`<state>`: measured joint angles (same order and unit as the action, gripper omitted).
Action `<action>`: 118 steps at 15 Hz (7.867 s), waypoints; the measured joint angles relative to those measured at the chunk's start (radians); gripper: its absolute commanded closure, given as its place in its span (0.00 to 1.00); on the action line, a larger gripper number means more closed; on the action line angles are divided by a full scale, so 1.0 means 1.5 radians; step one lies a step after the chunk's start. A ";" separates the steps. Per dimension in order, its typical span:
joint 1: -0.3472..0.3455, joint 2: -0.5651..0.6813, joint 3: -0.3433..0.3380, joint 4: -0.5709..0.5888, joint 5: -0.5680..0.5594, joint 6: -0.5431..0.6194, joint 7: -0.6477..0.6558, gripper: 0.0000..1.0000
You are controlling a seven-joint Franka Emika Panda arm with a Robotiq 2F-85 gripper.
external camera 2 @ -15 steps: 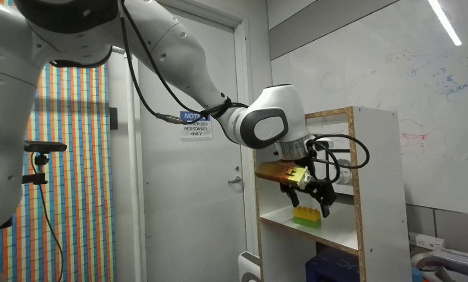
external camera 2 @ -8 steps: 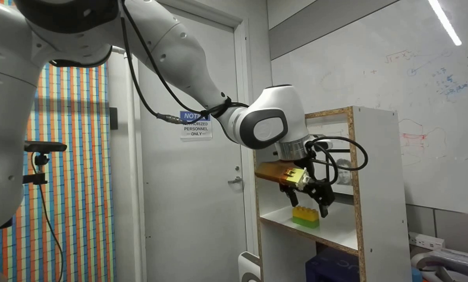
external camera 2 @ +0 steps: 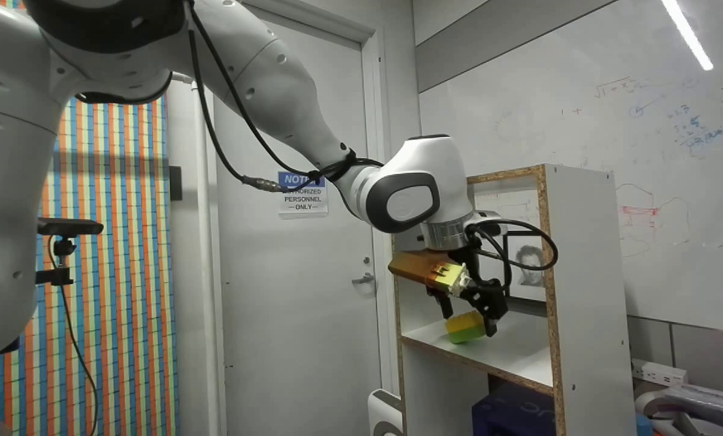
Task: Put the Lego's on top of the shelf
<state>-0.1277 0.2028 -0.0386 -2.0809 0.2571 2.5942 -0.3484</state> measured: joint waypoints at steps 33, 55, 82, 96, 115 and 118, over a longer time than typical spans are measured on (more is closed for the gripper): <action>-0.038 -0.037 -0.004 -0.034 0.040 0.007 -0.081 0.00; -0.040 -0.010 0.090 -0.089 0.505 0.243 -0.508 0.88; -0.092 -0.464 -0.073 -0.040 -0.150 -0.450 0.015 0.83; -0.028 -0.163 -0.109 0.422 0.005 -0.630 0.098 0.83; -0.026 0.007 -0.089 0.590 0.028 -0.705 0.098 0.00; -0.026 0.008 -0.089 0.597 0.028 -0.709 0.099 0.00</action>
<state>-0.1668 0.2153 -0.1720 -1.1857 0.2997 1.5300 -0.1997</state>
